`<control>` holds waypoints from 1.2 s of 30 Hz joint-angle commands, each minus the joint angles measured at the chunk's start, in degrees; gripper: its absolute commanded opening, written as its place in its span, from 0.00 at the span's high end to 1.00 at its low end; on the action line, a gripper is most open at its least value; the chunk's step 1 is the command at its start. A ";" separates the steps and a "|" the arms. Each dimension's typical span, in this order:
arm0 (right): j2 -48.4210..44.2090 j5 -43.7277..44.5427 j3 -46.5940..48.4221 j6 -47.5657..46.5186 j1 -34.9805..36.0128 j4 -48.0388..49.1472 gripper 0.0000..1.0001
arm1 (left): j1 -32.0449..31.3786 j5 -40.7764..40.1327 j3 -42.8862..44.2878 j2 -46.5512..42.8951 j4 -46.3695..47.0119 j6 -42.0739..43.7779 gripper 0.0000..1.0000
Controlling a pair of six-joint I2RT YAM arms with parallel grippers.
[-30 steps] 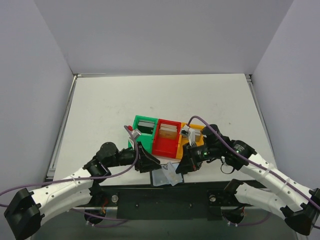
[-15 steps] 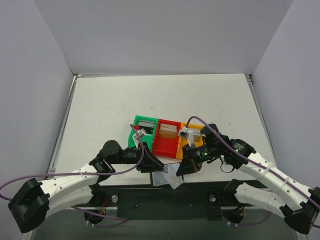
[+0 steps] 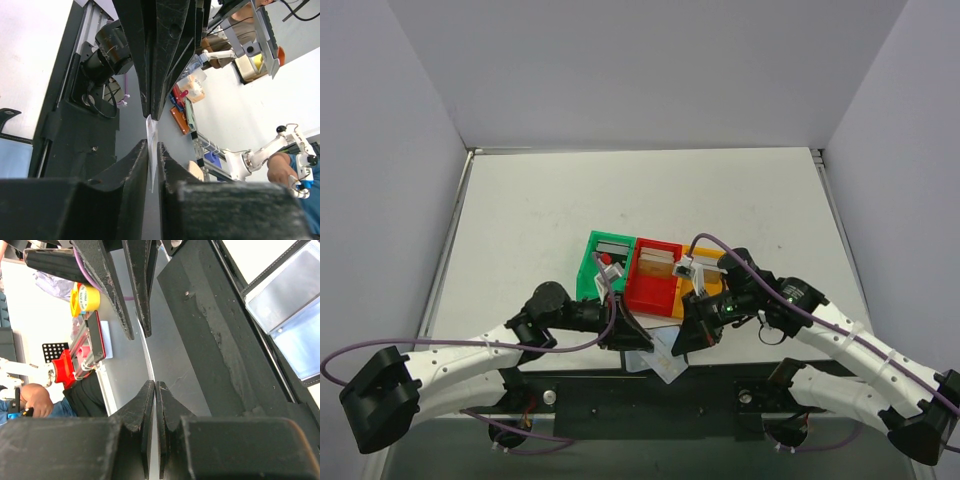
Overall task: Take the credit cards out of the card holder
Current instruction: Place the credit card in the storage box.
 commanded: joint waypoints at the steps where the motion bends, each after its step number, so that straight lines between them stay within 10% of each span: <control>1: -0.11 -0.64 2.39 -1.07 0.30 0.50 1.00 | -1.52 1.71 2.95 0.24 2.14 1.70 0.85; 6: -0.19 -0.02 2.65 -0.80 0.12 0.49 1.00 | -1.78 1.01 2.86 0.15 2.05 1.87 1.00; 10: -0.54 0.50 2.74 0.16 0.12 0.67 0.71 | -1.78 -1.62 1.81 -0.81 2.05 2.31 1.00; 14: -2.04 2.53 1.34 2.27 -0.23 2.24 0.65 | -1.78 -5.66 -0.12 -2.83 2.40 2.31 1.00; 36: -2.92 4.02 0.98 4.21 -0.84 4.36 0.93 | -1.70 -12.70 -2.32 -6.00 2.58 2.40 1.00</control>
